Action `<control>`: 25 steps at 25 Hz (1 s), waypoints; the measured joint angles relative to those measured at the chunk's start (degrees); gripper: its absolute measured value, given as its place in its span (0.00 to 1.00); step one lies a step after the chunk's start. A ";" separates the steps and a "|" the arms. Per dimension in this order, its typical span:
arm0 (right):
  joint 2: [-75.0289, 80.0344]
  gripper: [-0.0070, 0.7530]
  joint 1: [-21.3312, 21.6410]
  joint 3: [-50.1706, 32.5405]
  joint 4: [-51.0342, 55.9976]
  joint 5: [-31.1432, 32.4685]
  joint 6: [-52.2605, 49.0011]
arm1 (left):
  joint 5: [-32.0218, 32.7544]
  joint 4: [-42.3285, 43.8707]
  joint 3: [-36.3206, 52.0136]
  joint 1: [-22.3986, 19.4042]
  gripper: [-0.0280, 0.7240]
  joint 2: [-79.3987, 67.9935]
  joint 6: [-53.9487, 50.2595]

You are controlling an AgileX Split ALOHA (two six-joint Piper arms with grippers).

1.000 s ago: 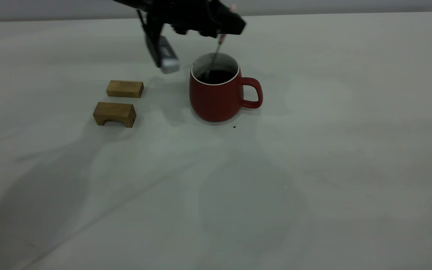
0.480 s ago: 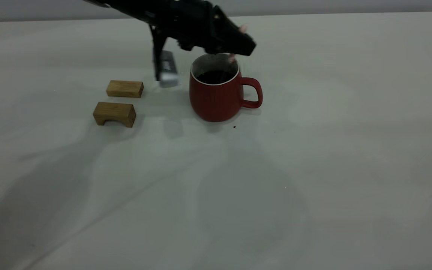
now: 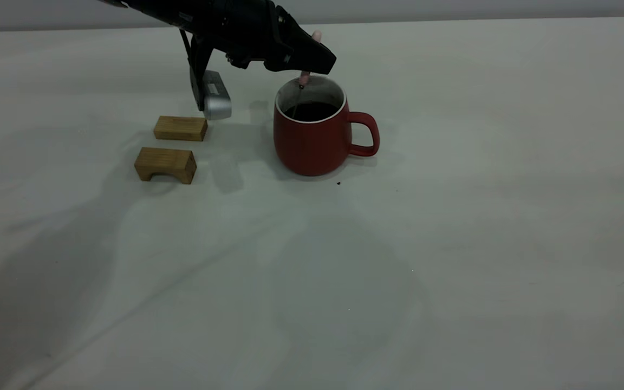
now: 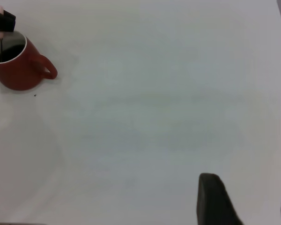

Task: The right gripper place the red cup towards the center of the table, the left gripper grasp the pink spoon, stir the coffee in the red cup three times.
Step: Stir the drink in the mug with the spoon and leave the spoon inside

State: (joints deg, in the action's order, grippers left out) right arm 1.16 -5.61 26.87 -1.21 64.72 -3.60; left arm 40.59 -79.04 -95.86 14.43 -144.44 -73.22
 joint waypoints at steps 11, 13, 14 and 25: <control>0.00 0.52 0.00 0.00 0.00 0.00 0.00 | -2.35 -1.71 0.00 0.07 0.22 0.00 0.14; 0.00 0.52 0.00 0.00 0.00 0.00 0.00 | -1.95 -1.69 0.00 0.19 0.22 0.00 0.30; 0.00 0.52 0.00 0.00 0.00 0.00 0.00 | -1.11 -1.69 0.00 0.23 0.22 0.00 0.30; 0.00 0.52 0.00 0.00 0.00 0.00 0.00 | 8.13 -1.65 -0.11 0.50 0.22 0.00 -1.51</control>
State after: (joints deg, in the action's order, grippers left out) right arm 1.16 -5.61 26.87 -1.21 64.72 -3.60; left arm 48.72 -80.70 -95.97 14.93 -144.44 -74.73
